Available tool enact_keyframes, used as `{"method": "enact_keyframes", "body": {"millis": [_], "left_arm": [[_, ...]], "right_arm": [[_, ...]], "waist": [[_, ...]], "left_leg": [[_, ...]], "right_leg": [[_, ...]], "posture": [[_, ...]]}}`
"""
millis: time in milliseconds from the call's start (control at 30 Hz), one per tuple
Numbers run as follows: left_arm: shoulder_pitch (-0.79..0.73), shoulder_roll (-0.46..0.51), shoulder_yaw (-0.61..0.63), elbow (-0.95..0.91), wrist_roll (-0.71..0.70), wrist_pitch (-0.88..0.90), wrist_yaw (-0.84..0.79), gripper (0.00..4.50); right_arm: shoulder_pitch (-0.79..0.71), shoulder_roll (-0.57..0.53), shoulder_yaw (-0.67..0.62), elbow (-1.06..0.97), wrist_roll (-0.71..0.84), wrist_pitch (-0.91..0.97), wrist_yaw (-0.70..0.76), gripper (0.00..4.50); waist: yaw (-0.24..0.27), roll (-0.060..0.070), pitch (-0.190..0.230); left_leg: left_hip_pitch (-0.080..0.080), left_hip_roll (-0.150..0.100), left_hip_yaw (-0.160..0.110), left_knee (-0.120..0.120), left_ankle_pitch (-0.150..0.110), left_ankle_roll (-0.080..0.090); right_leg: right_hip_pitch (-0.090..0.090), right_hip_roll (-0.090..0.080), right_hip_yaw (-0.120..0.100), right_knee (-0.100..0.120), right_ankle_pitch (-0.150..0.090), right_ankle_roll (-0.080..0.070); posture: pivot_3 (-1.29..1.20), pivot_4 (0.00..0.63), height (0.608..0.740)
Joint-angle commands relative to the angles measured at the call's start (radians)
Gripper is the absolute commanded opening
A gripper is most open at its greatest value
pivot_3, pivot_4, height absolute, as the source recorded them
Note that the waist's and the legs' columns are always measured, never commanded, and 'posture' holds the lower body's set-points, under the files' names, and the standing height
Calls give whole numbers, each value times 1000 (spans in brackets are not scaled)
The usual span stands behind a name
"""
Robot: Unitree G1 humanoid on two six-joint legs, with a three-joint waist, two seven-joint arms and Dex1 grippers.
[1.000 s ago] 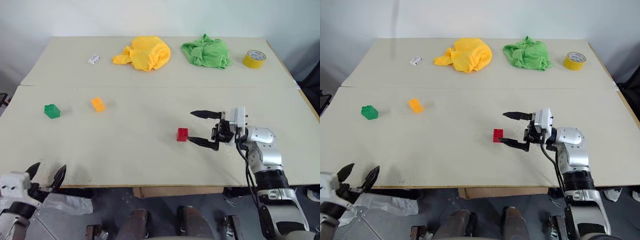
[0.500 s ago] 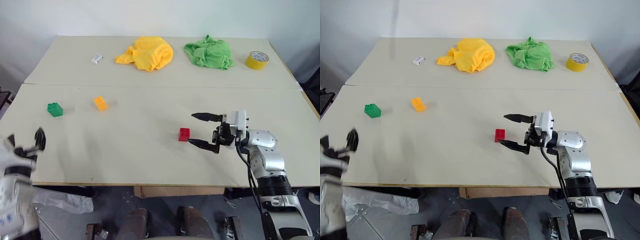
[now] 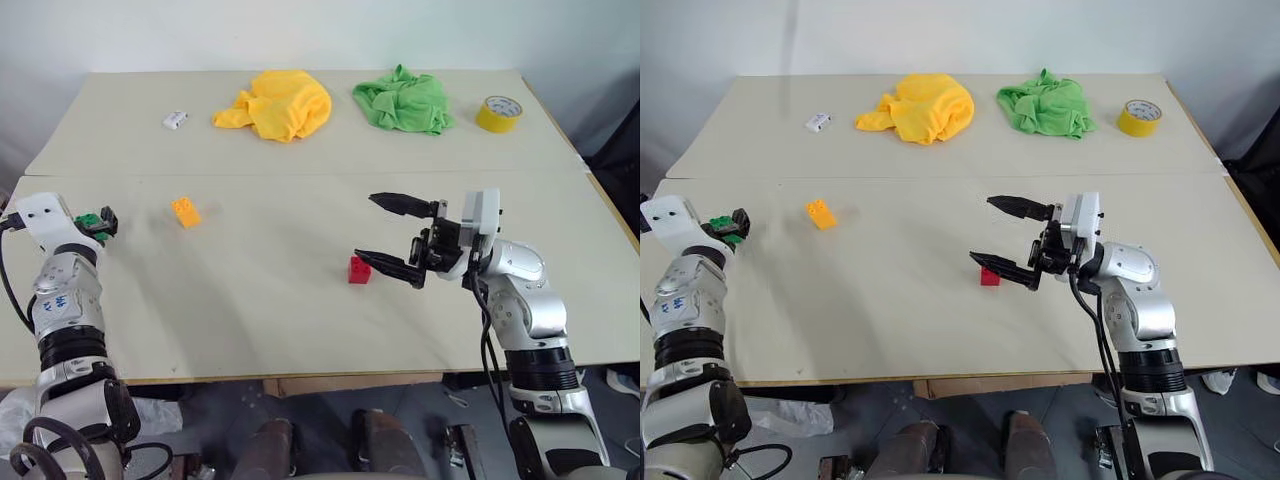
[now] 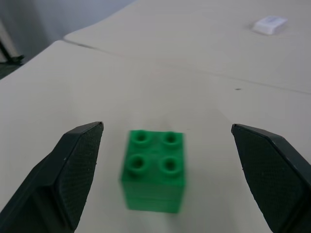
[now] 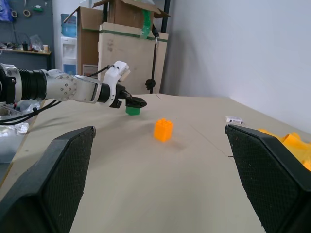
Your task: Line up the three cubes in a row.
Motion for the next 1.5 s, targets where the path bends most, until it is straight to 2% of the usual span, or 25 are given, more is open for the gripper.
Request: {"method": "enact_keyframes", "body": {"millis": [33,267,333,433,533,600,667,733,800,833,967,1100,1267,1500], "left_arm": [[-9,-1,2,16,4,-45,11,3877],[-20,10,-14,56,4,-69,-27,1882],[-25,16,-12,70,-4,-107,-50,1480],[-2,2,0,-16,-85,-205,-247,1482],[122,67,-93,-240,-102,-307,-565,1482],[227,115,-119,-407,-191,-228,-762,1482],[271,140,-111,-511,-272,-134,-837,1482],[299,177,-160,-583,-252,-102,-899,1482],[242,173,-309,-656,-253,-53,-1046,1482],[195,158,-381,-660,-240,-49,-1117,1482],[-4,67,-609,-459,-82,-192,-1325,1482],[-117,-27,-693,-246,-15,-299,-1426,1482],[-181,-110,-729,-40,64,-432,-1449,1482],[-272,-181,-711,194,140,-535,-1374,1482]], "right_arm": [[17,-13,-22,-35,8,-7,-20,4500],[32,-18,-20,-50,1,-15,-43,4500],[45,-24,-21,-55,-1,-13,-49,4500],[79,-51,-32,-72,-4,-11,-52,4500],[105,-89,-57,-91,4,-2,-61,4500],[115,-111,-69,-95,5,0,-66,4500],[126,-129,-78,-95,1,-3,-64,4500],[138,-148,-90,-94,1,-1,-63,4500],[184,-192,-128,-73,-5,-10,-45,4500],[212,-212,-147,-60,-7,-18,-31,4500],[292,-281,-177,-9,-25,-56,28,4500],[302,-295,-185,-17,-22,-55,18,4500],[338,-290,-199,-82,-13,-44,-9,4500],[430,-289,-230,-189,10,-10,-66,4500]], "waist": [[1,0,0],[2,-1,0],[2,-1,0],[3,-1,0],[0,-1,0],[-5,-1,0],[-6,0,1],[-3,0,1],[8,2,2],[30,3,3],[45,3,3],[17,4,3],[3,3,3],[32,3,3]], "left_leg": [[0,0,0,1,0,0],[-1,0,0,4,0,0],[-1,0,0,5,0,0],[-1,0,0,5,0,0],[-3,0,0,6,0,0],[-3,0,0,6,-1,0],[-2,2,0,5,-1,0],[-2,3,-1,6,-1,0],[-2,4,-1,7,-1,-1],[-2,4,-1,9,-1,0],[0,1,-5,14,-3,3],[0,0,0,12,-4,6],[0,3,2,12,-4,6],[0,1,1,15,-4,8]], "right_leg": [[0,0,0,0,0,0],[1,-1,-1,0,0,0],[1,-1,-1,0,0,0],[1,-1,-1,0,0,0],[1,-2,-1,0,0,0],[1,-2,0,-1,0,0],[1,-2,3,-1,0,0],[1,-2,8,-1,0,-1],[2,-1,8,-1,0,-2],[4,-1,8,-1,0,-2],[13,-1,6,-7,2,0],[12,2,5,-7,4,2],[11,2,0,-7,4,2],[12,1,-1,-7,5,4]], "posture": [[0,150,740],[0,150,740],[0,150,740],[0,150,740],[0,150,740],[0,150,740],[0,150,740],[0,150,740],[0,150,740],[0,150,740],[0,150,740],[0,150,740],[0,150,740],[0,150,740]]}}
